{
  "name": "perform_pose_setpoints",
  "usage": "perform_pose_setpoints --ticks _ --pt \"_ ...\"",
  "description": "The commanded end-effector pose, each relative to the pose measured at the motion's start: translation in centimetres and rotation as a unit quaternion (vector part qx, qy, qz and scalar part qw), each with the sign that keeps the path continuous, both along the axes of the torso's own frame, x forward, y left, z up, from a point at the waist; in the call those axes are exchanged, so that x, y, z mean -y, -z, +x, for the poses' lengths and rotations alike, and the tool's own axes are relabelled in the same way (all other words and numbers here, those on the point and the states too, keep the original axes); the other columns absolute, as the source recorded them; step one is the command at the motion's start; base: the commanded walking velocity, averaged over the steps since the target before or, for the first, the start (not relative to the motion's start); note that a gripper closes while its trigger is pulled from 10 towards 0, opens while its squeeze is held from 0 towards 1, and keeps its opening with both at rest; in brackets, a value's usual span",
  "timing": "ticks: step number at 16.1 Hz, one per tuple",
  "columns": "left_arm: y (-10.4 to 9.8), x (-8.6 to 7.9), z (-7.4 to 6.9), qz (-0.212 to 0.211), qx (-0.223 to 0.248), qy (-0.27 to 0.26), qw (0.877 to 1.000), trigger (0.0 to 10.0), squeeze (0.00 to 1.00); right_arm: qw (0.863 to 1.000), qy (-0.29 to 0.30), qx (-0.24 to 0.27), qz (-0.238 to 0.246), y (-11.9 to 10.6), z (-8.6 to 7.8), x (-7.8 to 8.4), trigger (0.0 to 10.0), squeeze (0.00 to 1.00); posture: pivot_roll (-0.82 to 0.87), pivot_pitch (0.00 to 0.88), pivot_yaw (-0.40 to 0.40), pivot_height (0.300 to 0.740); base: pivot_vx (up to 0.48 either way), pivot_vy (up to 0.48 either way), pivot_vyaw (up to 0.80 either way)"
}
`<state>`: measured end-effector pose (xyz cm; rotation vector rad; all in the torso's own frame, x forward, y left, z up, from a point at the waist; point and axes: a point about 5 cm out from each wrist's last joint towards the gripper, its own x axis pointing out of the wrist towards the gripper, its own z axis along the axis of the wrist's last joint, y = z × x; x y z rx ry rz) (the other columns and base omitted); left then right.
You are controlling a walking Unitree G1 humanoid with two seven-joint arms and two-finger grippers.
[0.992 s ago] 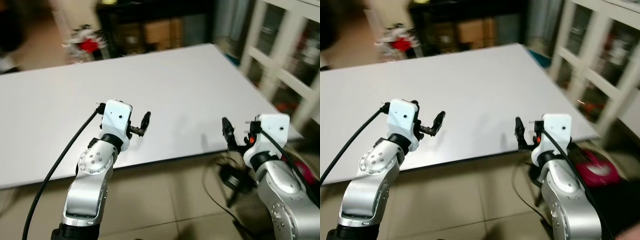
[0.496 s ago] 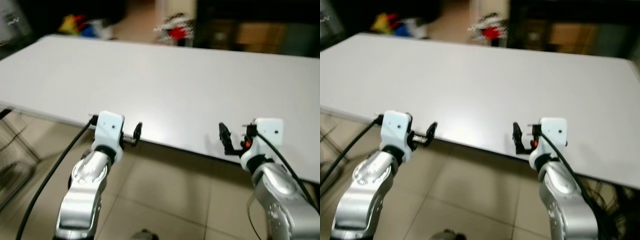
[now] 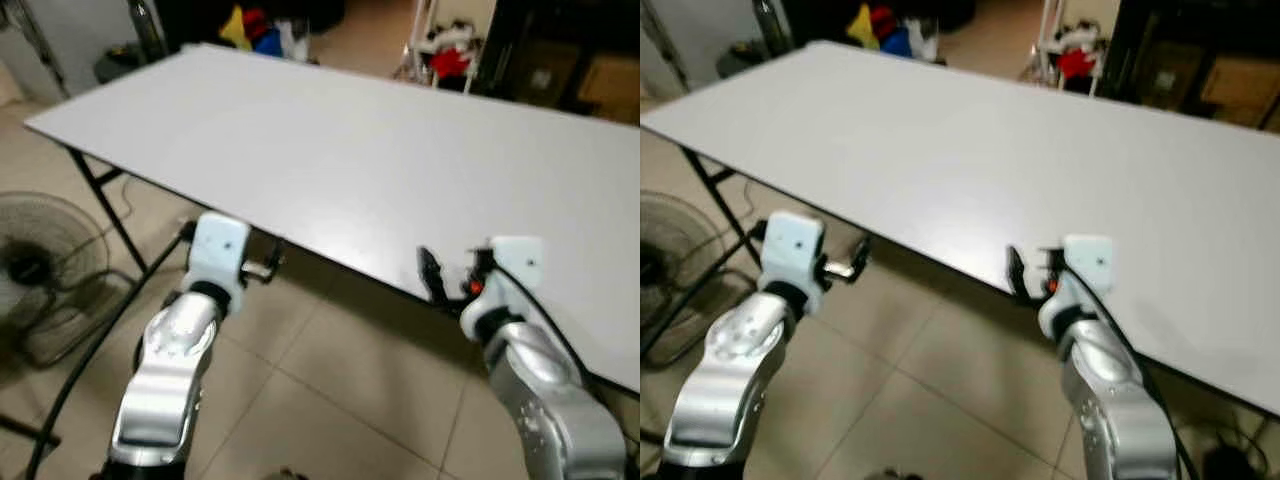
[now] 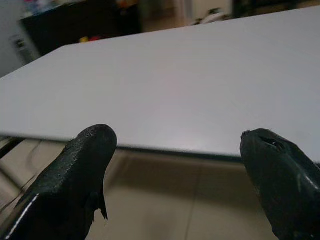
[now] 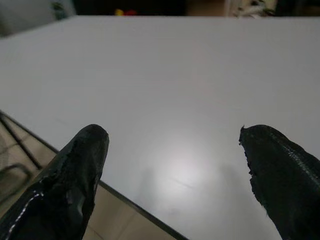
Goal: Setting the table
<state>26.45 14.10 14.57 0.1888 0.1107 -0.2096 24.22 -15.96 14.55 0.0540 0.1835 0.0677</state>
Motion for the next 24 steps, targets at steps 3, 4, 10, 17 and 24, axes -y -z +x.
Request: perform_pose_setpoints --ticks 3,4,10,17,24 --pt "0.2 -0.1 -0.3 -0.006 -0.003 -0.008 1.000 10.0 0.00 1.000 -0.021 -0.017 0.006 0.4 0.2 -0.1 10.0 1.00 0.06 0.000 0.071 0.740 0.000 0.000 0.80" --pt "0.0 0.0 -0.2 -0.011 0.001 -0.003 1.000 10.0 0.00 0.999 -0.028 -0.018 0.005 0.5 0.1 -0.2 10.0 1.00 0.06 0.000 0.069 0.740 0.000 0.000 0.80" --pt "-0.4 0.3 -0.4 -0.023 0.011 0.003 1.000 10.0 0.00 0.997 -0.072 -0.024 0.001 0.7 -0.1 -1.2 10.0 1.00 0.07 0.000 0.051 0.740 0.261 0.000 0.80" --pt "-0.3 0.0 -1.1 -0.014 0.012 -0.003 1.000 10.0 0.00 0.994 -0.107 -0.026 -0.001 0.9 0.0 -2.1 10.0 0.00 0.10 0.000 0.013 0.740 0.354 0.000 0.57" --pt "-0.7 -0.6 -1.8 -0.016 0.024 -0.018 0.999 10.0 0.00 0.988 -0.152 -0.006 0.016 0.4 0.0 -3.1 10.0 0.00 0.14 0.000 -0.019 0.740 0.347 0.000 0.10"
